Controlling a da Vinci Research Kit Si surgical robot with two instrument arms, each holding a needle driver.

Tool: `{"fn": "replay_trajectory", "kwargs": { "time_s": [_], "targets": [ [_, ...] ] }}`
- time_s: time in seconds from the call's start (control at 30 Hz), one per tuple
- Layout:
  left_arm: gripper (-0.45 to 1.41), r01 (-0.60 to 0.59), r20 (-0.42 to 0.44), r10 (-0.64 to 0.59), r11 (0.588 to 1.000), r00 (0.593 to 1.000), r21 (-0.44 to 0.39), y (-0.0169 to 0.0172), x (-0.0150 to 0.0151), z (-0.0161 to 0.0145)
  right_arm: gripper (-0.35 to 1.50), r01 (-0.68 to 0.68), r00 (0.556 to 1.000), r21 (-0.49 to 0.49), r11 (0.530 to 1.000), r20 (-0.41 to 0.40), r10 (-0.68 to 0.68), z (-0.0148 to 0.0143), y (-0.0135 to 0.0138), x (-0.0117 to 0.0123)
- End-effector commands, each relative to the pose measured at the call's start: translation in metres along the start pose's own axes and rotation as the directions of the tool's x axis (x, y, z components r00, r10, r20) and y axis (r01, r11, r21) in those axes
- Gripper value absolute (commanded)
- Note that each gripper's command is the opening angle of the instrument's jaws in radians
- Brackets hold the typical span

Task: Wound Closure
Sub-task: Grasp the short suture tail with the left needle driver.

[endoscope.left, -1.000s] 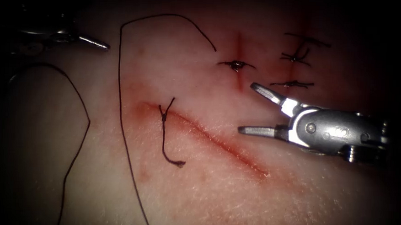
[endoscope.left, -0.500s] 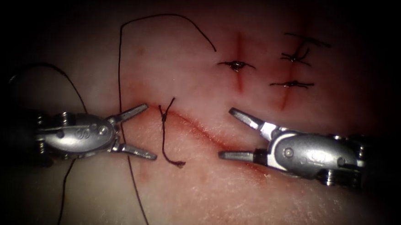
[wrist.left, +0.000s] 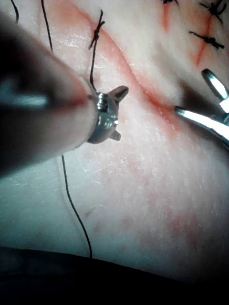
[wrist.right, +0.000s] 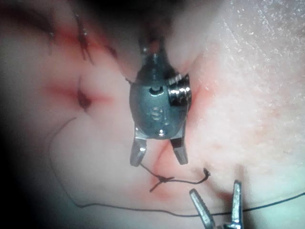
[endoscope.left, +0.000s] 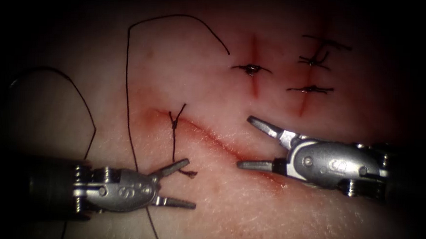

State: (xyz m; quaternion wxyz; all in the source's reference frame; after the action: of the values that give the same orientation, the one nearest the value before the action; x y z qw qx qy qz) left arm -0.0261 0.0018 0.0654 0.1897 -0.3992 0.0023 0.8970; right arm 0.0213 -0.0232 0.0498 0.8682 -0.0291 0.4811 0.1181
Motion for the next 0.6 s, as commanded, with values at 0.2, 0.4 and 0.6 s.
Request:
{"fn": "replay_trajectory", "kwargs": {
  "time_s": [0.2, 0.4, 0.6],
  "targets": [
    [0.32, -0.048, 0.041, 0.047, 0.998, 0.998, 0.034, -0.0003, -0.0010, 0.0020, 1.00, 0.015, 1.000, 0.074, 0.997, 0.023, -0.017, 0.0013, -0.0004, -0.0002],
    [0.32, -0.098, 0.114, 0.091, 0.993, 0.989, 0.058, -0.0008, -0.0019, 0.0025, 1.00, 0.018, 0.999, 0.078, 0.997, 0.027, -0.020, 0.0015, -0.0004, -0.0005],
    [0.02, -0.104, 0.135, 0.099, 0.994, 0.986, 0.023, -0.0009, -0.0021, 0.0029, 0.91, 0.018, 0.999, 0.078, 0.997, 0.027, -0.020, 0.0015, -0.0004, -0.0005]
  ]
}}
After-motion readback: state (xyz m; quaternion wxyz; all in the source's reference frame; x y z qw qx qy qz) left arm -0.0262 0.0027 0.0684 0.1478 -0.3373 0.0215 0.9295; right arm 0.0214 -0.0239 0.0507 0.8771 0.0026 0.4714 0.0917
